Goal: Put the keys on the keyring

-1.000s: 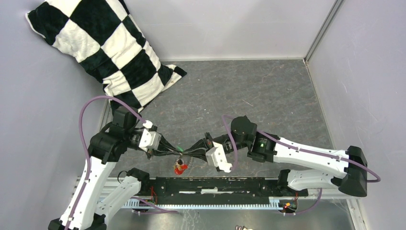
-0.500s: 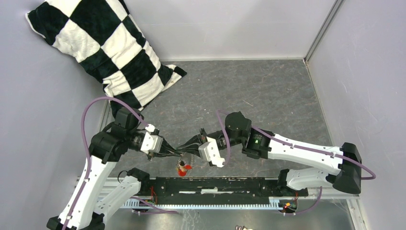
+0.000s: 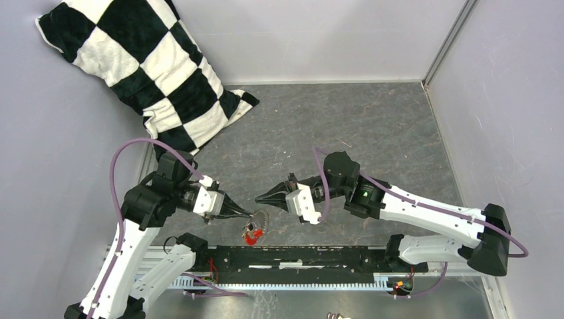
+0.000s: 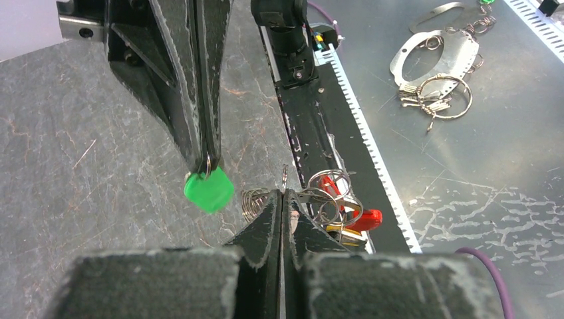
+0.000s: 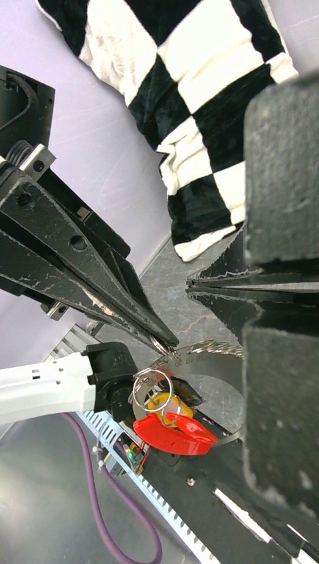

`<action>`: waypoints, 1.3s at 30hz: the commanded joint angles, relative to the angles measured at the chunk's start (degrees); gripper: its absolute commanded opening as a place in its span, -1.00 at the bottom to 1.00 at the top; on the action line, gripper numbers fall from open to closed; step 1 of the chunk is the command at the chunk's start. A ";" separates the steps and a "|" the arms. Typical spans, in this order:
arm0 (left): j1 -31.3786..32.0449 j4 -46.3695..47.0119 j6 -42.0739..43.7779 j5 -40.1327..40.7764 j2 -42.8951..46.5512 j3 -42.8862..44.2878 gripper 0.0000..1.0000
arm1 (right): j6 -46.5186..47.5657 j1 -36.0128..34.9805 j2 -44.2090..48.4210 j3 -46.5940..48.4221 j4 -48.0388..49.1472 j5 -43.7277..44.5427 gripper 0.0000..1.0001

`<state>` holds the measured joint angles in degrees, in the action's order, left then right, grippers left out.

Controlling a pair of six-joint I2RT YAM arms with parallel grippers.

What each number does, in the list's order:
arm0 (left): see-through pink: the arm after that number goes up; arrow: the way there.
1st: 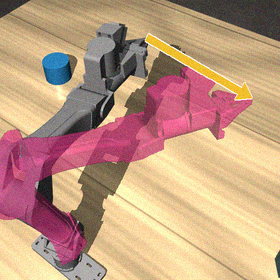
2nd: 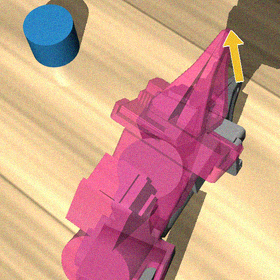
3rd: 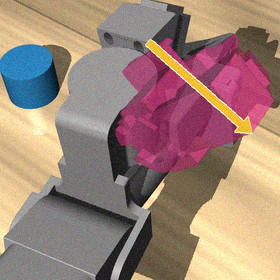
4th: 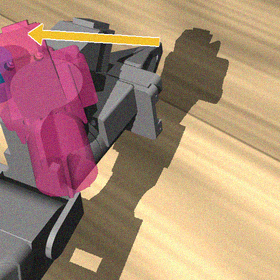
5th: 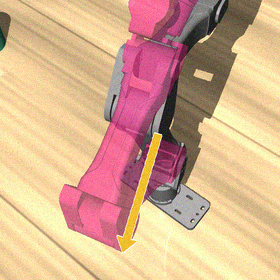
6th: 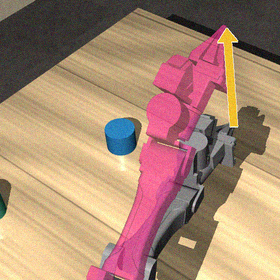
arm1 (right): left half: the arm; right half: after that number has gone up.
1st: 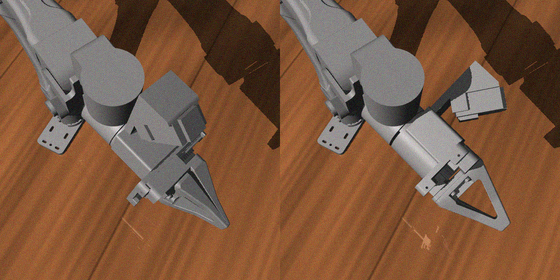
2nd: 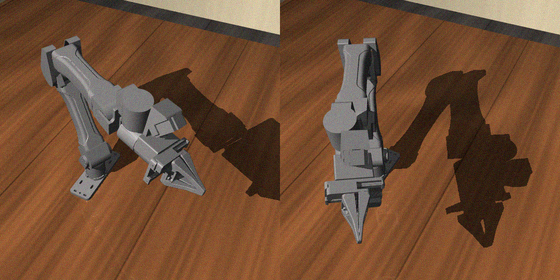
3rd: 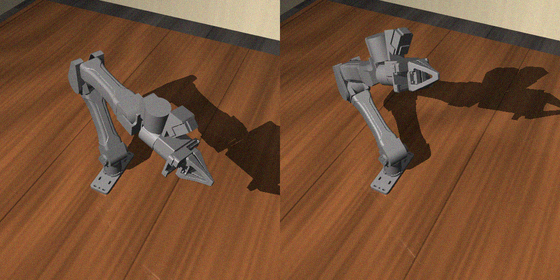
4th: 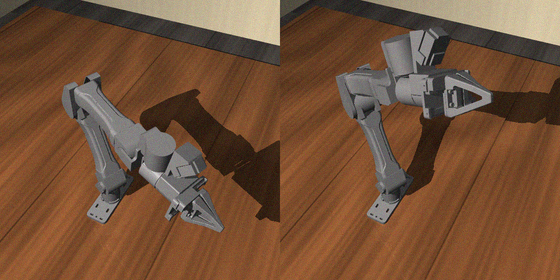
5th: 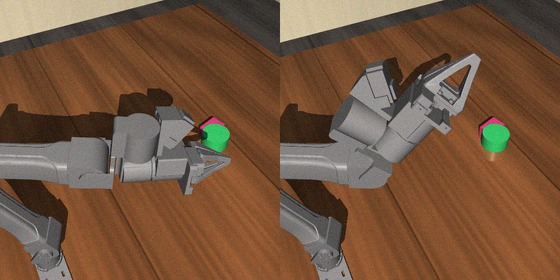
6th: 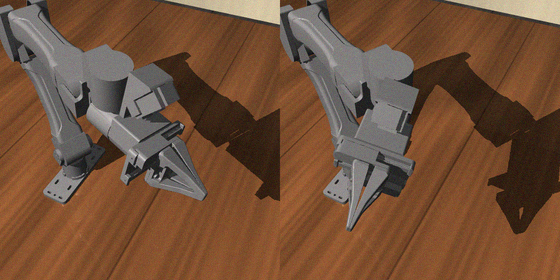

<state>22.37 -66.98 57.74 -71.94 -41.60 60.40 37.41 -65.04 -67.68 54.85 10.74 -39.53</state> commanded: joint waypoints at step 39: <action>0.33 6.00 -7.26 -2.18 -1.30 1.87 -0.95 | 3.20 0.47 1.11 2.09 -2.54 -10.13 -0.99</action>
<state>22.37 -62.87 52.84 -72.69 -42.76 61.23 40.38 -64.49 -66.08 54.50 5.65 -48.10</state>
